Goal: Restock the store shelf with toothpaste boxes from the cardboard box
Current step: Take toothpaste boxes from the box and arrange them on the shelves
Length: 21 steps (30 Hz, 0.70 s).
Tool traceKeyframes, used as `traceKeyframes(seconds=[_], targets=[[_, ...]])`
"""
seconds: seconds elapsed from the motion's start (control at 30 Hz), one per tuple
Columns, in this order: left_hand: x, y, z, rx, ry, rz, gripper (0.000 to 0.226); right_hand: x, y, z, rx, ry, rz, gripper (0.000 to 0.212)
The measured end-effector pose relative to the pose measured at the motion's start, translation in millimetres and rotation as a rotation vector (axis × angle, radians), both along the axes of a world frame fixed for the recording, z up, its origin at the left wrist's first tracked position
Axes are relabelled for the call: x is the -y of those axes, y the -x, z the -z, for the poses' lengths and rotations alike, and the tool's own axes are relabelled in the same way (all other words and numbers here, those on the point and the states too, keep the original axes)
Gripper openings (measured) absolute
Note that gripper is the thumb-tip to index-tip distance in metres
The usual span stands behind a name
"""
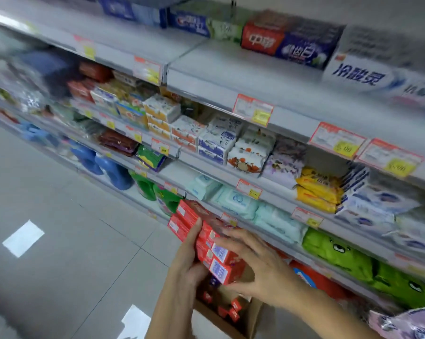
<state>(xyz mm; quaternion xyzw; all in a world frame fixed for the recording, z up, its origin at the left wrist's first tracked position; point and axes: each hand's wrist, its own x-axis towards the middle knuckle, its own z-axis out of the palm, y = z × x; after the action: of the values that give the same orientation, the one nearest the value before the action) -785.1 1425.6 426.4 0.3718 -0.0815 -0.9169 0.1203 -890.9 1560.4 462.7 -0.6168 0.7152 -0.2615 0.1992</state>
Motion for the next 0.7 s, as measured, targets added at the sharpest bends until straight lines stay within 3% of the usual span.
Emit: traceKeyframes(seconds=[0.1,0.17,0.27,0.43,0.57,0.7], targets=[[6,-9,-26,-0.116,0.040,0.036,0.076,-2,-9,-37,0.634,0.032,0.153,0.061],[9,-12,-38,-0.137,0.074,0.060,0.079,4,-13,-51,0.863,0.078,0.302,0.043],[9,-5,-50,-0.128,0.219,0.111,0.098,14,-20,-60,1.133,0.008,0.396,0.050],[9,6,-71,-0.132,0.433,0.217,0.095,18,-26,-68,1.104,0.014,0.416,0.044],[13,11,-93,-0.069,0.572,0.292,0.050,10,-15,-78,1.104,0.133,0.525,0.039],[14,17,-110,-0.017,0.696,0.347,0.049,-1,-8,-86,1.133,0.193,0.547,0.042]])
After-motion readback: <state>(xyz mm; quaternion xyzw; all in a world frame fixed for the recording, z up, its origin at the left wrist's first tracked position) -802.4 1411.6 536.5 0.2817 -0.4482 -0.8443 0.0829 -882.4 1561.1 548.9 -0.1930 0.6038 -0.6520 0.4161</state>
